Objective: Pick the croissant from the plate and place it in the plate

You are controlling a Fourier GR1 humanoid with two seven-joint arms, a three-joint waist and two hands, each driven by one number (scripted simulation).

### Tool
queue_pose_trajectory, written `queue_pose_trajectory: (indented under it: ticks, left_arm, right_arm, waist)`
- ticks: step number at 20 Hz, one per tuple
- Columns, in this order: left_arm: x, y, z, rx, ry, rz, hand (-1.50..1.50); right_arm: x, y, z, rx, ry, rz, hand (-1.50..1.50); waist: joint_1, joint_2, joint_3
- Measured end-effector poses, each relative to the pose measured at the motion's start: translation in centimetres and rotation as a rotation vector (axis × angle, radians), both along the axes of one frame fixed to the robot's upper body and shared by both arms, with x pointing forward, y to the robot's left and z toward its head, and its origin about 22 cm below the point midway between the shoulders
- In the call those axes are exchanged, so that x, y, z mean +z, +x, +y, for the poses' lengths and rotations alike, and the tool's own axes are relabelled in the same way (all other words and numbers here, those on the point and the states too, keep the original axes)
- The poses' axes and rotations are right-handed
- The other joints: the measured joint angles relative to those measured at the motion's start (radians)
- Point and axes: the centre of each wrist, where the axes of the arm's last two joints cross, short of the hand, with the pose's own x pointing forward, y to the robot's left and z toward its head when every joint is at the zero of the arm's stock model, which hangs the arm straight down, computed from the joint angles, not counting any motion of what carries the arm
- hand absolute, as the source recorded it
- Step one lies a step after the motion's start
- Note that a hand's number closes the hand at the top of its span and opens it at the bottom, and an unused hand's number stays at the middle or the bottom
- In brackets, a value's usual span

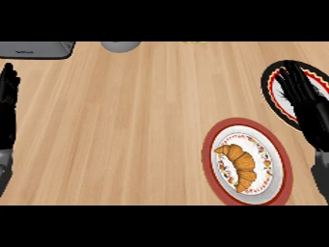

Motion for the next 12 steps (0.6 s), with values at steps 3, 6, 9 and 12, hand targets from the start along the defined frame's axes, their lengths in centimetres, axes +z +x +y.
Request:
queue_pose_trajectory:
  ticks: [3, 6, 9, 12]
  left_arm:
    - [-1.2, -0.8, 0.2, -0.014, 0.007, 0.046, 0.00]
    - [-2.8, -2.3, 0.8, -0.041, 0.039, 0.120, 0.00]
    - [-4.7, -4.1, 0.8, -0.073, 0.038, 0.199, 0.00]
    - [-5.9, -5.7, 1.0, -0.089, 0.035, 0.244, 0.00]
  right_arm:
    - [0.1, 0.0, 0.7, 0.039, 0.120, 0.035, -1.50]
    - [-1.0, -0.3, 2.1, 0.089, 0.356, 0.095, -1.50]
    - [-1.4, -1.4, 1.0, -0.082, 0.270, 0.058, -1.50]
    - [-3.3, -3.9, 1.9, -0.214, 0.336, -0.015, -1.50]
  waist:
    - [0.001, -0.004, 0.018]
    - [0.008, -0.006, 0.028]
    - [0.000, -0.009, 0.030]
    - [-0.007, -0.012, 0.033]
